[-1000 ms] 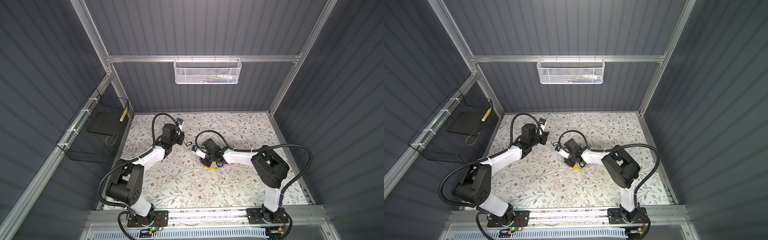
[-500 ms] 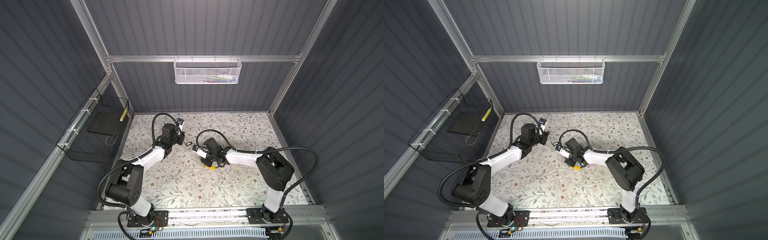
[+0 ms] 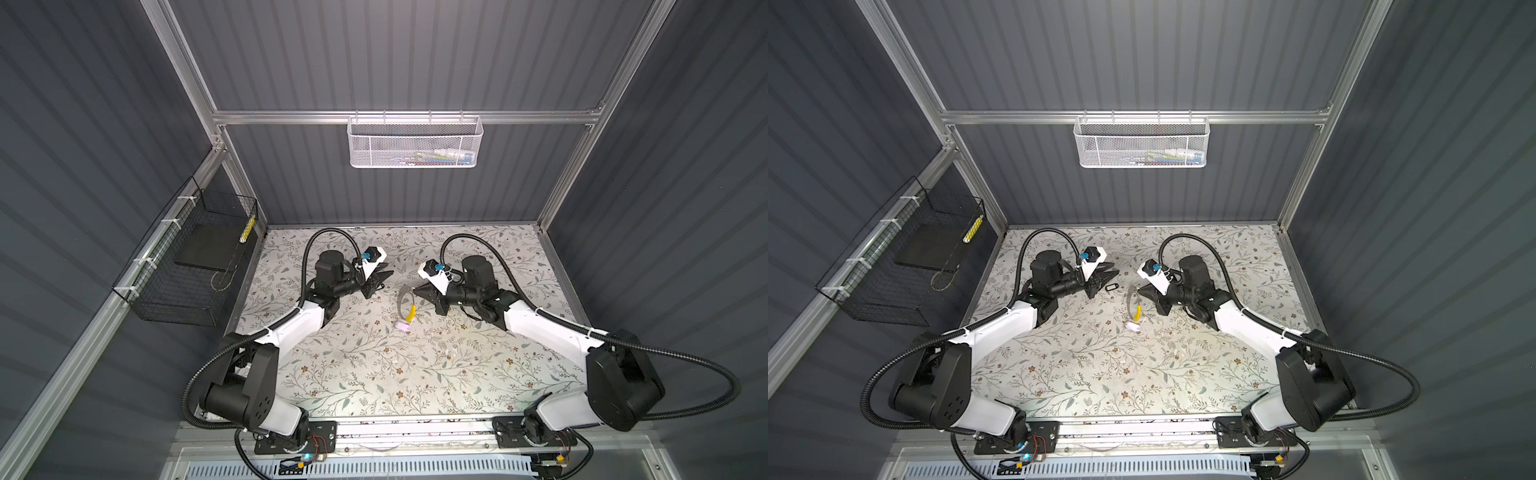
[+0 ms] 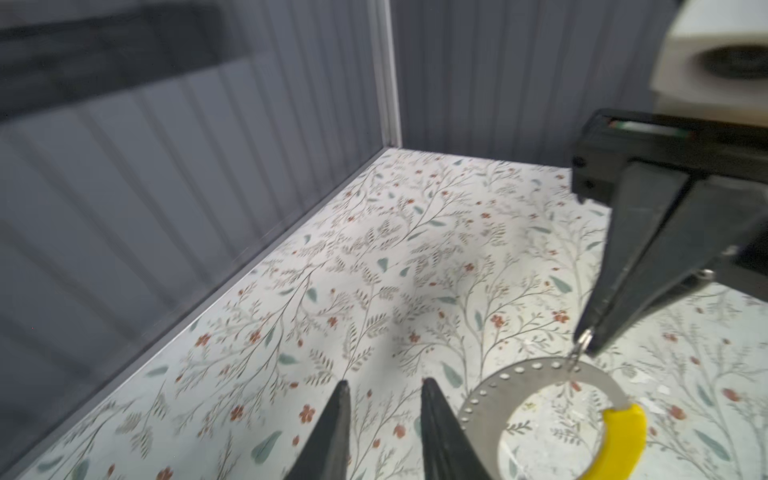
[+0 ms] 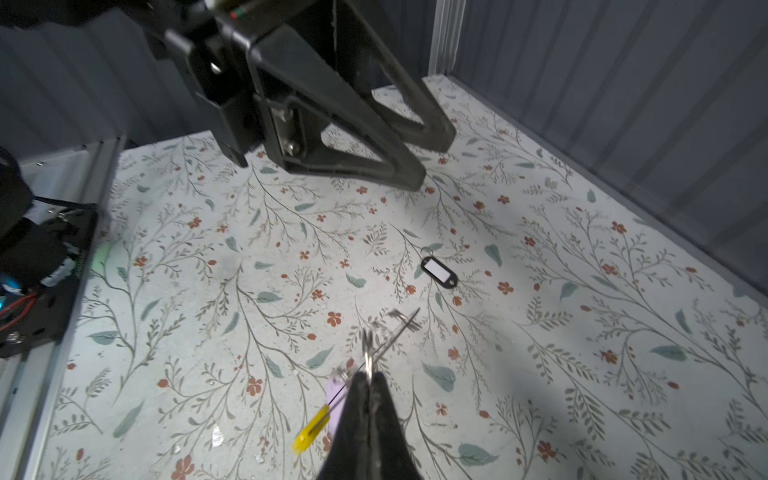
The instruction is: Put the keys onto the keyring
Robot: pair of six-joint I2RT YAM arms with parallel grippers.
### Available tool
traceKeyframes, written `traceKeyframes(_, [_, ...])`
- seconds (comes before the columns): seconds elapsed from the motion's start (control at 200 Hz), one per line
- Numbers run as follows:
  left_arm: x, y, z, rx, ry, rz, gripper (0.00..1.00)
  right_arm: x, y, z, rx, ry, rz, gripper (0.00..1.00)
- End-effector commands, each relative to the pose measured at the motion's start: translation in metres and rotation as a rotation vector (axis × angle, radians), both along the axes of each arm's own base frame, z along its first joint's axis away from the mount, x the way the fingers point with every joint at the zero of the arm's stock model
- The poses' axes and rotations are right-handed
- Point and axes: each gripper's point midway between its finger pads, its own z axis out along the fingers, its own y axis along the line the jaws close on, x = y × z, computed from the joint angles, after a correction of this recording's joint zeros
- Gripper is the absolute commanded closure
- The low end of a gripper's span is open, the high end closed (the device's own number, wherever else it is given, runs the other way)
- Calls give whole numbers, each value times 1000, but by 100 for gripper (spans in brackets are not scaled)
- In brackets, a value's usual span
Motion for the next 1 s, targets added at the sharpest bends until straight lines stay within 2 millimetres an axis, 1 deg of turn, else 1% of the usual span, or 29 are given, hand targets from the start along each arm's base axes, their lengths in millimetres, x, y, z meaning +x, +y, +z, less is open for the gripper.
traceKeyframes(0.0, [-32, -12, 36, -69, -113, -191, 71, -16, 4, 34, 156, -8, 97, 98])
traceKeyframes(0.105, [-41, -15, 47, -79, -124, -254, 72, -19, 0, 54, 240, -43, 120, 99])
traceKeyframes(0.235, [-50, -15, 58, -87, -137, -291, 72, -19, -4, 71, 289, -48, 130, 99])
traceKeyframes(0.41, [-62, -20, 71, -92, -162, -332, 71, -24, -7, 84, 318, -70, 155, 99])
traceKeyframes(0.525, [-72, -32, 76, -69, -183, -377, 70, -24, -11, 92, 347, -87, 158, 100])
traceKeyframes(0.6, [-77, -39, 75, -46, -190, -397, 70, -27, -12, 100, 378, -107, 183, 100])
traceKeyframes(0.68, [-80, -44, 79, -42, -208, -407, 70, -33, -12, 103, 397, -144, 225, 100])
traceKeyframes(0.785, [-82, -48, 84, -45, -215, -421, 70, -32, -12, 105, 413, -143, 229, 100])
traceKeyframes(0.995, [-80, -52, 83, -43, -207, -426, 74, -33, -12, 105, 413, -157, 241, 100])
